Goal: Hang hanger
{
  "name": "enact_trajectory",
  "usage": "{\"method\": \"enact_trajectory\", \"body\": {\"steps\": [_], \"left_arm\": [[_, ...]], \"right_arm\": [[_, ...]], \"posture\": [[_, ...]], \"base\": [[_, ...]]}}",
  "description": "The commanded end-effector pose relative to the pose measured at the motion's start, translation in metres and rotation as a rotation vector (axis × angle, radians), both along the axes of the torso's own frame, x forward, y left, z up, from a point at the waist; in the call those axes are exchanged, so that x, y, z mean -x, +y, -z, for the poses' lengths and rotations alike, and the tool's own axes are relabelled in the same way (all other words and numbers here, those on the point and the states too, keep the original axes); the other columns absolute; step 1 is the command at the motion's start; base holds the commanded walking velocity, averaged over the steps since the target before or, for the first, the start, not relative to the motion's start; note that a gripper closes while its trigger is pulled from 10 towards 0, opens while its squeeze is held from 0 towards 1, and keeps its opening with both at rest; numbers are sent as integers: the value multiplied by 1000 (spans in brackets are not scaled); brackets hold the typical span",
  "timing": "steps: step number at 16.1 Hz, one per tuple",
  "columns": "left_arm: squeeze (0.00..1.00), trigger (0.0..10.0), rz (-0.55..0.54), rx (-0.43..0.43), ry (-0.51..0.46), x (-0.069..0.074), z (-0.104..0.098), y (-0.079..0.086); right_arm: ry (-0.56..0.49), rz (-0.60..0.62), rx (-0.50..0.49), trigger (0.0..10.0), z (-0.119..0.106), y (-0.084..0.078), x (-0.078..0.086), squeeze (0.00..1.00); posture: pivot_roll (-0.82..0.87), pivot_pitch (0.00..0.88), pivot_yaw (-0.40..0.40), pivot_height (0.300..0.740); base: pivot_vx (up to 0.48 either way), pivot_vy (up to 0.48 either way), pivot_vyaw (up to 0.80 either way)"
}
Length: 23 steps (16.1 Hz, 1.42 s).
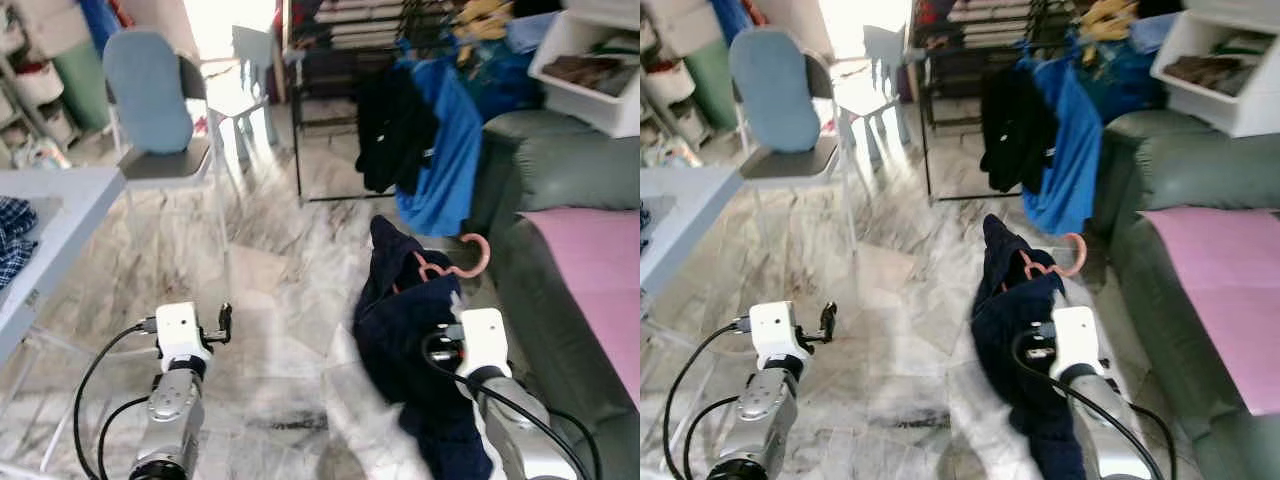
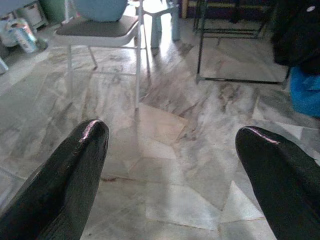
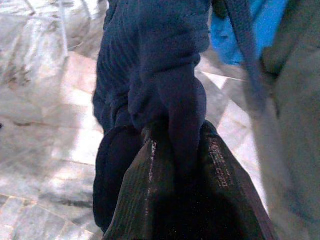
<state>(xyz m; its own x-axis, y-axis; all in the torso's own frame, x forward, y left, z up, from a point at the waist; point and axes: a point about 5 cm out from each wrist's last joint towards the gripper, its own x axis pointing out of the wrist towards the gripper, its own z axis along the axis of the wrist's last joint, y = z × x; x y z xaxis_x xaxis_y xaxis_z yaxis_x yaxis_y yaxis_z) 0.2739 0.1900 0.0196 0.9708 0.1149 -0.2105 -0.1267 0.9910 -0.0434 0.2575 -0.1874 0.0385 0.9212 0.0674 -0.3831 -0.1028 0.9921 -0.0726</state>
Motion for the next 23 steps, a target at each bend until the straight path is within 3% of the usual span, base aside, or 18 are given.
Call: {"method": "enact_trajectory", "body": {"steps": [1,8,12,14,16,20,23], "left_arm": [[0,10000,-6,-1,7,1,1,2],[0,10000,-42,-28,19,5,2,9],[0,10000,23,-89,-52,14,-15,21],[0,10000,25,-114,-114,18,-30,25],[0,10000,0,-151,-121,25,-31,28],[0,10000,-35,-144,-97,33,-27,29],[0,10000,-11,-122,-64,37,-18,29]], "right_arm": [[-58,-10,4,10000,-11,2,-6,0],[-79,3,69,10000,-12,-5,0,0],[-128,-1,111,10000,-21,-10,1,0],[-212,-1,230,10000,-36,-13,2,0],[-213,40,261,10000,-36,-20,7,0],[-163,86,223,10000,-27,-26,11,0],[-166,139,59,10000,-28,-22,6,0]], "posture": [[-174,0,68,740],[-166,0,58,740],[-148,0,38,740],[-148,0,38,740],[-151,0,39,740],[-142,0,28,740],[-139,0,28,740]], "base": [[315,0,0],[230,0,0],[0,0,0],[0,0,0],[0,0,0],[0,0,0],[0,0,0]]}}
